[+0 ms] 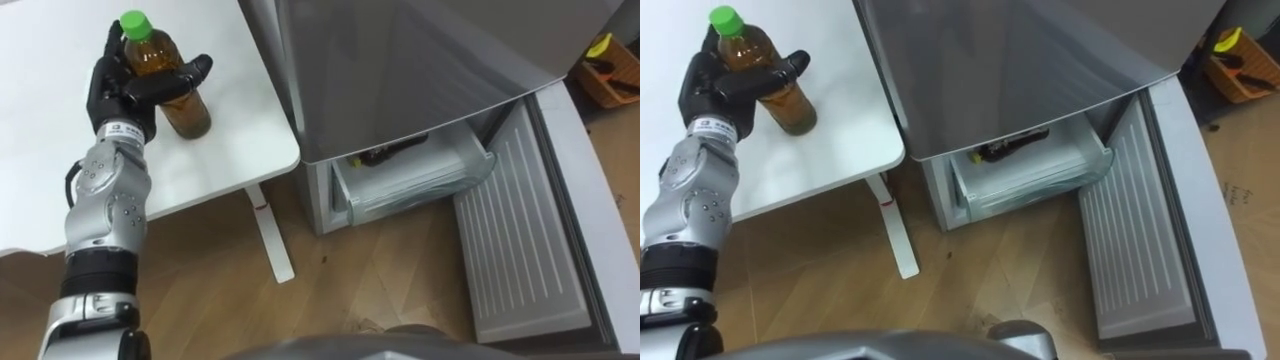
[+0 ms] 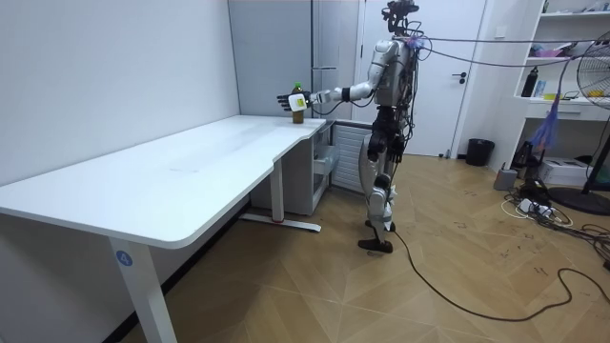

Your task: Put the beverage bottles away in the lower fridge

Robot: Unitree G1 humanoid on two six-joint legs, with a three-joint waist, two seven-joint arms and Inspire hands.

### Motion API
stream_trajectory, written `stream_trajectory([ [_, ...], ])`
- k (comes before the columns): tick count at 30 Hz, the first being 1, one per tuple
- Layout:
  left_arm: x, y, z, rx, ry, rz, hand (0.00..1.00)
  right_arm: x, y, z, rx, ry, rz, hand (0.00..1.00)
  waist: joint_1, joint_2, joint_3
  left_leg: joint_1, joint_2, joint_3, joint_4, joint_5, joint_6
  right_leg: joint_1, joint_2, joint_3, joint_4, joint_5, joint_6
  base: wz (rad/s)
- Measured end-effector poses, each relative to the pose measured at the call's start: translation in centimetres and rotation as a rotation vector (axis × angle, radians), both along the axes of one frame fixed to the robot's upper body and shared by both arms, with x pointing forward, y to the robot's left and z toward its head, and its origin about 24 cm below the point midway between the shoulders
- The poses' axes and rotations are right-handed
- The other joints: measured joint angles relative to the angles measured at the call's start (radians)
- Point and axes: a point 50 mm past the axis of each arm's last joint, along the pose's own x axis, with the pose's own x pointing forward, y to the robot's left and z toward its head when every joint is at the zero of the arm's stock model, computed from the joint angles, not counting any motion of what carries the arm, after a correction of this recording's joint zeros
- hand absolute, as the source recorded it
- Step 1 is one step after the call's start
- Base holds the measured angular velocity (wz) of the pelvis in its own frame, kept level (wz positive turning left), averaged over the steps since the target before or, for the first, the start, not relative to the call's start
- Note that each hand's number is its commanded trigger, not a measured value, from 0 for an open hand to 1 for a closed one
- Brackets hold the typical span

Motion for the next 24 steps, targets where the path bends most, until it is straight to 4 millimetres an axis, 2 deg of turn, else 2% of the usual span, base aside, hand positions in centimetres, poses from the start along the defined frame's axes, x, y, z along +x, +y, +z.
stream_trajectory([
  [24,0.08,-0.38,-0.28,-0.001,0.015,-0.038,1.0,0.3,-0.03,0.01,-0.001,-0.006,0.005,0.0,-0.003,0.001,-0.001,-0.007,0.0,0.0,-0.001,0.0,0.0,-0.005,0.001,0.003,0.0,0.0,0.0,0.0],
])
